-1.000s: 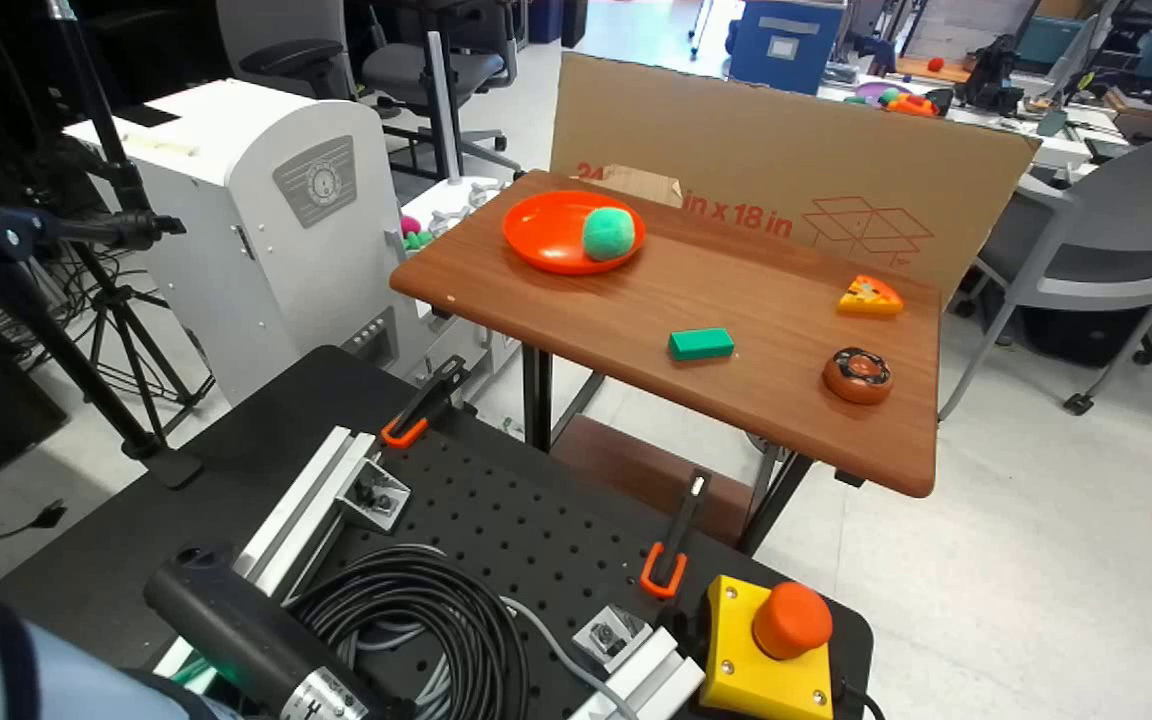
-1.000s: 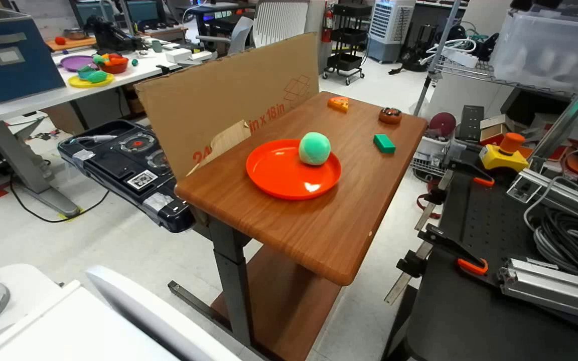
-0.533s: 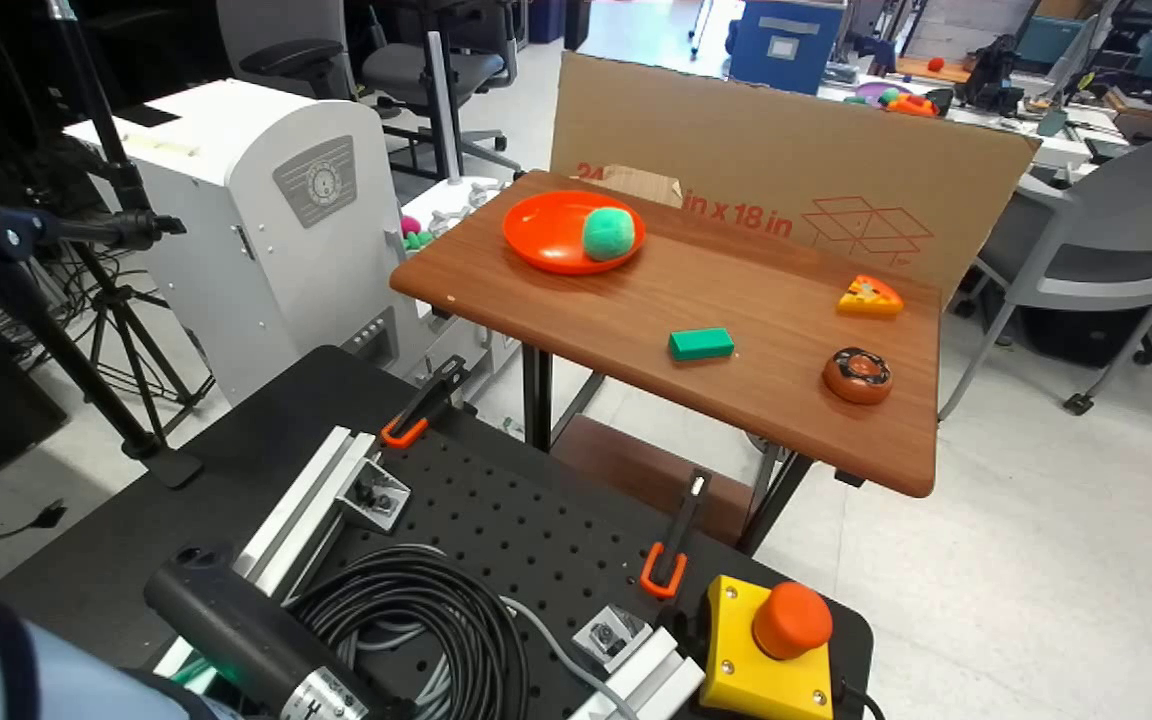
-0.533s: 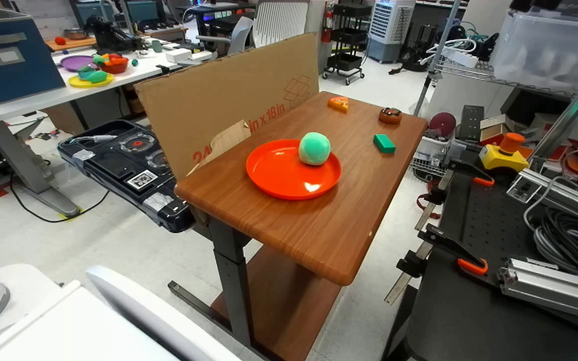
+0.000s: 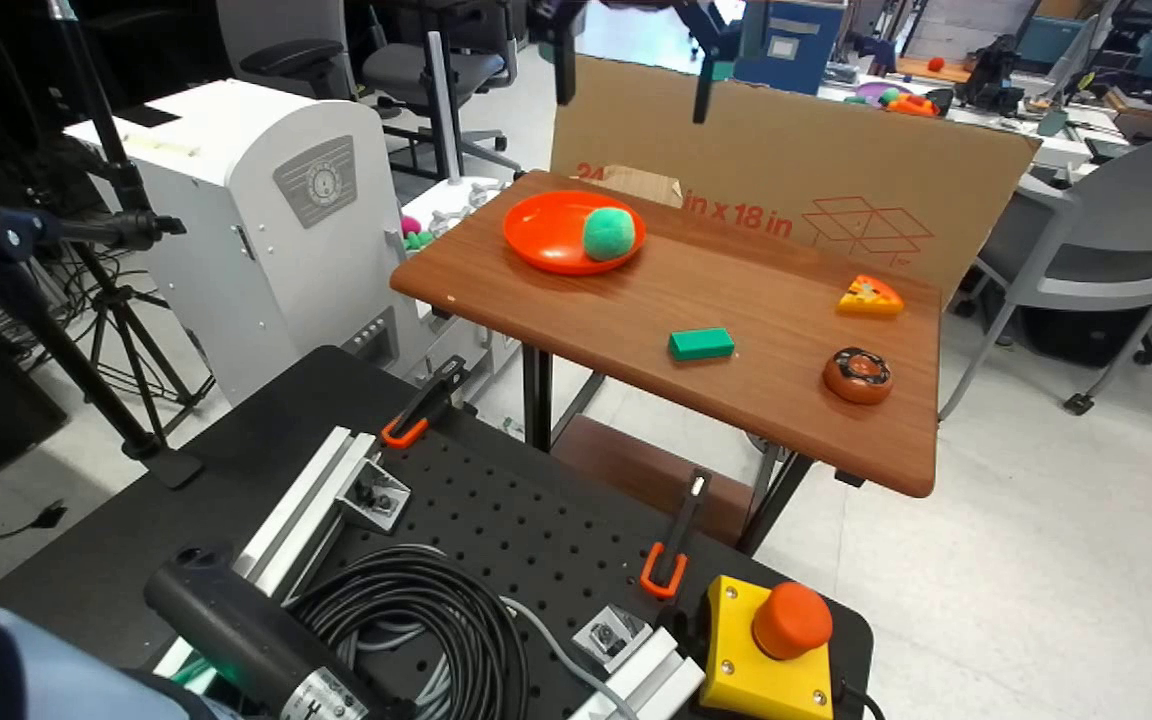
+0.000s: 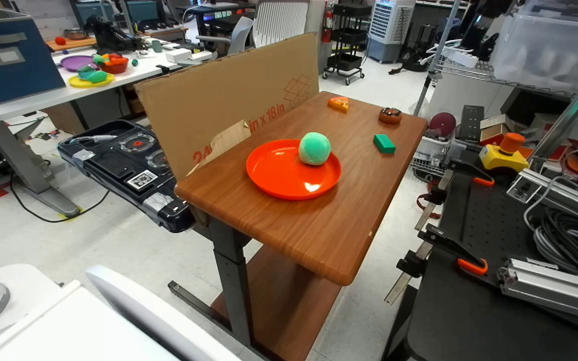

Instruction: Move the green block backward

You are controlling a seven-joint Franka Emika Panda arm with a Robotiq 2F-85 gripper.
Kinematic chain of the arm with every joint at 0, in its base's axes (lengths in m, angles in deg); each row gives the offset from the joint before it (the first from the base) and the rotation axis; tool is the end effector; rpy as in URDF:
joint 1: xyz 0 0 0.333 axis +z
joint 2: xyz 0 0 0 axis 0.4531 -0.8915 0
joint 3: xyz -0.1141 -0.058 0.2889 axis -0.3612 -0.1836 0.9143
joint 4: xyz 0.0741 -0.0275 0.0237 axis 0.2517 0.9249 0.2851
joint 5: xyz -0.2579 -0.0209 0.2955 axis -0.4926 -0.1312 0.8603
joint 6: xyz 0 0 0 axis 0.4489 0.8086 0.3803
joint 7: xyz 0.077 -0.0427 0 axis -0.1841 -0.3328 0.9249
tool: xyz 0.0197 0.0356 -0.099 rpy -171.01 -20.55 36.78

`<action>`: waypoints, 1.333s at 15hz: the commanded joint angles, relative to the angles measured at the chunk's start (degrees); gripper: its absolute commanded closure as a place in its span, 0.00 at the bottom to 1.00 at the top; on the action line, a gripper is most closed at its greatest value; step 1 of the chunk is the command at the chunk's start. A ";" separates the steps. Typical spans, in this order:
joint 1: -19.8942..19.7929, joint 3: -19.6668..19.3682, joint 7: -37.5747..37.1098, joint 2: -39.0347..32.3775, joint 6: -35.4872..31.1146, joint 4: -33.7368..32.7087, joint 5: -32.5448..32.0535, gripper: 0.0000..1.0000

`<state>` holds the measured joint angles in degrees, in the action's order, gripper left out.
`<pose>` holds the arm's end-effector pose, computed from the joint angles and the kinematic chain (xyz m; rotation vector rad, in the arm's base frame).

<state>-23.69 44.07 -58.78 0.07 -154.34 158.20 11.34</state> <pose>0.4079 0.0176 0.4041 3.0740 0.3538 0.1925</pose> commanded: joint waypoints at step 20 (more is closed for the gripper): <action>-5.29 -2.34 9.90 -44.96 -8.12 -21.14 -16.58 0.00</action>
<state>-28.73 41.71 -51.16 -42.41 -163.07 138.57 -2.80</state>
